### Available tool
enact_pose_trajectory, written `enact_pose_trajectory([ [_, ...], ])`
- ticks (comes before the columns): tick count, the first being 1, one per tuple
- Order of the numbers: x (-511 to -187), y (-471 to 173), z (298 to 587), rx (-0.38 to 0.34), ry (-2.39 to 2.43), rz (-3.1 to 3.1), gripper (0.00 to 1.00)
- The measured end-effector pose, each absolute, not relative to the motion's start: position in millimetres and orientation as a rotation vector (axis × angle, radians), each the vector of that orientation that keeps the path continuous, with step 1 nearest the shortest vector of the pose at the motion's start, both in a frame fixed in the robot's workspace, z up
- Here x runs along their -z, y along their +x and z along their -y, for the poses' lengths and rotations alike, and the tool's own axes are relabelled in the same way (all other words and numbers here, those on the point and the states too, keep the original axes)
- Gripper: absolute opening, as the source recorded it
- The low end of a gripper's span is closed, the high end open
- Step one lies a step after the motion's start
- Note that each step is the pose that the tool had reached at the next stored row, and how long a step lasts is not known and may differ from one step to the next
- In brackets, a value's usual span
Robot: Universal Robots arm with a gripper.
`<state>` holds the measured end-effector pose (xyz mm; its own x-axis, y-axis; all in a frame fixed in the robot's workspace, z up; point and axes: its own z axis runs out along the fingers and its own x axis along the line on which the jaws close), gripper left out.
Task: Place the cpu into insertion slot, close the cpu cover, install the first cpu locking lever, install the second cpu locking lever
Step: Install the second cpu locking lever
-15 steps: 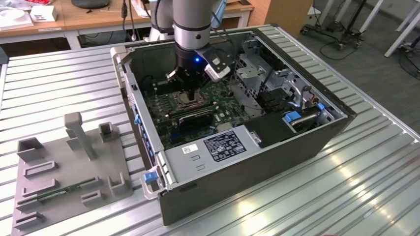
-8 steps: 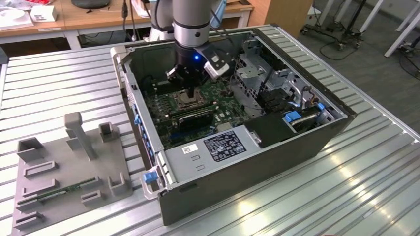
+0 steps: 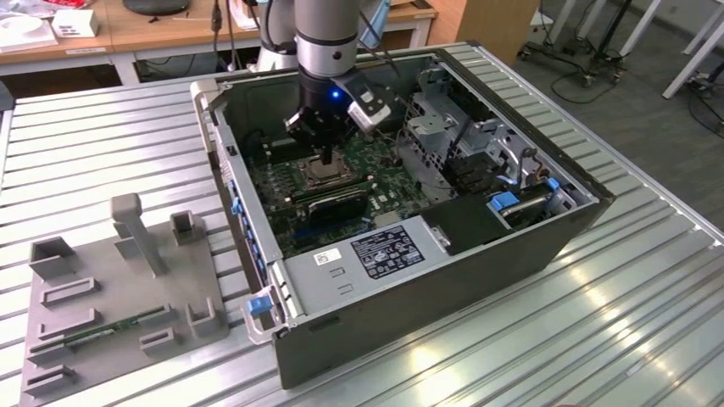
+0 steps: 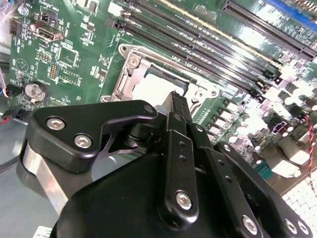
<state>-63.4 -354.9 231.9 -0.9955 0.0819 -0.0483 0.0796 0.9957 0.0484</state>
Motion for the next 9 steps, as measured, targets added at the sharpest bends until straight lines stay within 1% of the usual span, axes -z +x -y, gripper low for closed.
enact_pose_trajectory([
  [9, -230.1, -59.3, 348.2, -0.072, 0.125, -3.088, 0.11],
])
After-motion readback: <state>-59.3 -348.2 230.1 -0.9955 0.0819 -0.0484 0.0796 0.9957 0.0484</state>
